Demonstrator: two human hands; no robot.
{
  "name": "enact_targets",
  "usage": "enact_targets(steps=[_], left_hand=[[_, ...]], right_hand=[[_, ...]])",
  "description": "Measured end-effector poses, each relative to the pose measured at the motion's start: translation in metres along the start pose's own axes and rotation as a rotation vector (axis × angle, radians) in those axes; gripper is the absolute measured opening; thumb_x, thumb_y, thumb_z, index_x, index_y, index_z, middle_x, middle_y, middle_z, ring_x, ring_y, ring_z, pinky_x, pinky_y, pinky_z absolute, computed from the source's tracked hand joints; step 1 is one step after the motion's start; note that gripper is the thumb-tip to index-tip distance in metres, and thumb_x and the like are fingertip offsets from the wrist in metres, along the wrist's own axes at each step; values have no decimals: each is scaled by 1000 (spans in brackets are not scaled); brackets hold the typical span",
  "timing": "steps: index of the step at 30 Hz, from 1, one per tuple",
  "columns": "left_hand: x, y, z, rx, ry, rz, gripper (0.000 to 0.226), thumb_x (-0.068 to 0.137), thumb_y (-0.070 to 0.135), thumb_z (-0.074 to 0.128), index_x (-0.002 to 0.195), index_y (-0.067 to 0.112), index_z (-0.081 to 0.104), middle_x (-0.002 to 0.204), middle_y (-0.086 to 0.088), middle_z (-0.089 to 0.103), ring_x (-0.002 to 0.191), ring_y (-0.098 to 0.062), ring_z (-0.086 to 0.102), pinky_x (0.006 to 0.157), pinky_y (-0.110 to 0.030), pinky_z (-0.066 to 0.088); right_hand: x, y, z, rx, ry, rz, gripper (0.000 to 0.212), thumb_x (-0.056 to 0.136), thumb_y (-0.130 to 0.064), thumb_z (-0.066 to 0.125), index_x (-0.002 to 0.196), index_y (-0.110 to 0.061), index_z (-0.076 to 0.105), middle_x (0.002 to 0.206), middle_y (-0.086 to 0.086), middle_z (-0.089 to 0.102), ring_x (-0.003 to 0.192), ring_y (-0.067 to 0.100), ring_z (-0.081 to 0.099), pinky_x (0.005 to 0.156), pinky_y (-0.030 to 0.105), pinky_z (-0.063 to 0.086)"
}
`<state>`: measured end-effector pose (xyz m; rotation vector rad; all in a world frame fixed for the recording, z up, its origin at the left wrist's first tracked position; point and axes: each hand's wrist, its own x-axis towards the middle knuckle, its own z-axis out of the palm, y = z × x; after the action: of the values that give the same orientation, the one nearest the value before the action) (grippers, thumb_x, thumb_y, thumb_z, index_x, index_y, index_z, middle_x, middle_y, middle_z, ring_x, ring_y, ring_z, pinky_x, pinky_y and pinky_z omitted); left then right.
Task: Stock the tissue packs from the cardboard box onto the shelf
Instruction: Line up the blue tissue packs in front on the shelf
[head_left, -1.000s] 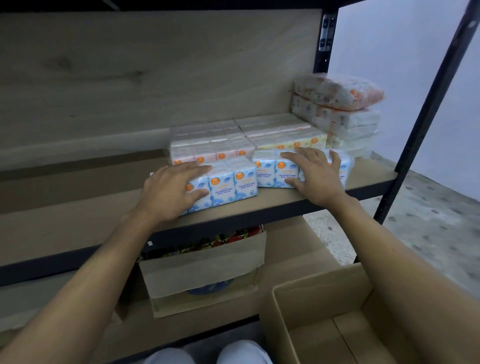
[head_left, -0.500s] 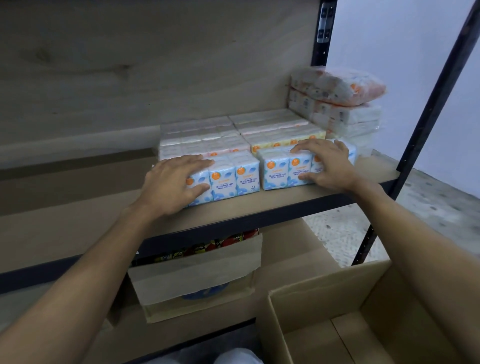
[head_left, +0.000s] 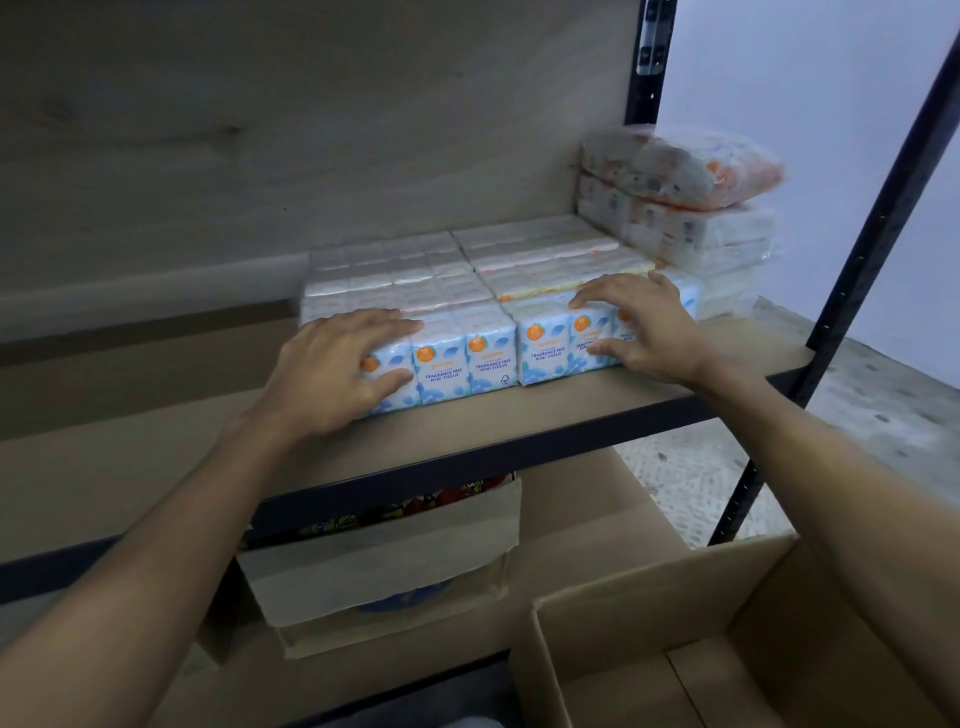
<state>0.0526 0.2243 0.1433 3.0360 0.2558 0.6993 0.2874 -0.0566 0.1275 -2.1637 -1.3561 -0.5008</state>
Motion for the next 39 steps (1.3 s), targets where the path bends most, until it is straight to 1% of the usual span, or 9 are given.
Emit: enact_targets(steps=[2,7,10,14,19,30,35,37,39], left_hand=[[-1,-1,0,7,6,1,57,82,58,47,137,46,45,145,16,45,132,-11,43,102,-38,36],[2,1,3,22,8,-19,57,81,59,48,137,46,45,145,16,46,132,-11,44,102,-42,38],[3,1,5,21,26,-30,56,81,59,49,136,46,46,143,16,48,130,-11,46,100,-42,40],[4,2,6,33,32,-35,57,81,59,49,136,45,47,143,15,49,130,-12,46,100,-42,41],[5,3,6,33,35,-34,57,81,59,48,136,44,47,143,15,49,130,-12,46,100,-42,41],[-1,9,6,48,50,-49,59,80,57,47,137,44,46,144,14,48,131,-13,46,105,-40,36],[-3,10,3,57,24,-56,60,81,59,42,139,47,41,147,18,43,134,-11,43,106,-39,37],[-3,11,1,48,7,-57,61,81,59,41,140,48,39,148,18,40,136,-10,40,107,-39,36],[-2,11,-1,38,-19,-57,62,81,60,40,142,47,37,150,18,38,138,-10,38,108,-39,35]], right_hand=[[1,3,5,-12,15,-10,50,70,-34,71,119,-29,61,127,-9,59,126,19,48,110,56,20],[2,9,9,-56,25,-12,54,77,-25,77,126,-29,57,135,-6,56,133,21,42,112,51,15],[1,16,10,-98,14,-16,59,79,-32,74,133,-33,51,141,-6,51,134,19,40,112,47,14],[2,22,9,-157,-18,-16,65,78,-48,62,139,-37,45,147,-5,45,136,18,37,111,45,15],[3,23,9,-177,-42,-11,66,77,-51,61,140,-37,44,148,-6,44,137,19,36,111,44,15],[-2,12,8,-248,-68,16,66,80,-52,52,143,-39,36,152,-8,36,142,18,29,116,50,11],[-1,10,5,-269,-141,44,70,80,-56,47,146,-41,27,156,-7,28,145,18,22,117,48,6],[0,8,3,-278,-172,53,72,82,-57,49,147,-41,24,158,-6,24,146,19,20,117,48,4],[2,4,0,-283,-211,76,73,85,-55,56,148,-41,21,159,-6,21,147,18,16,117,49,1]])
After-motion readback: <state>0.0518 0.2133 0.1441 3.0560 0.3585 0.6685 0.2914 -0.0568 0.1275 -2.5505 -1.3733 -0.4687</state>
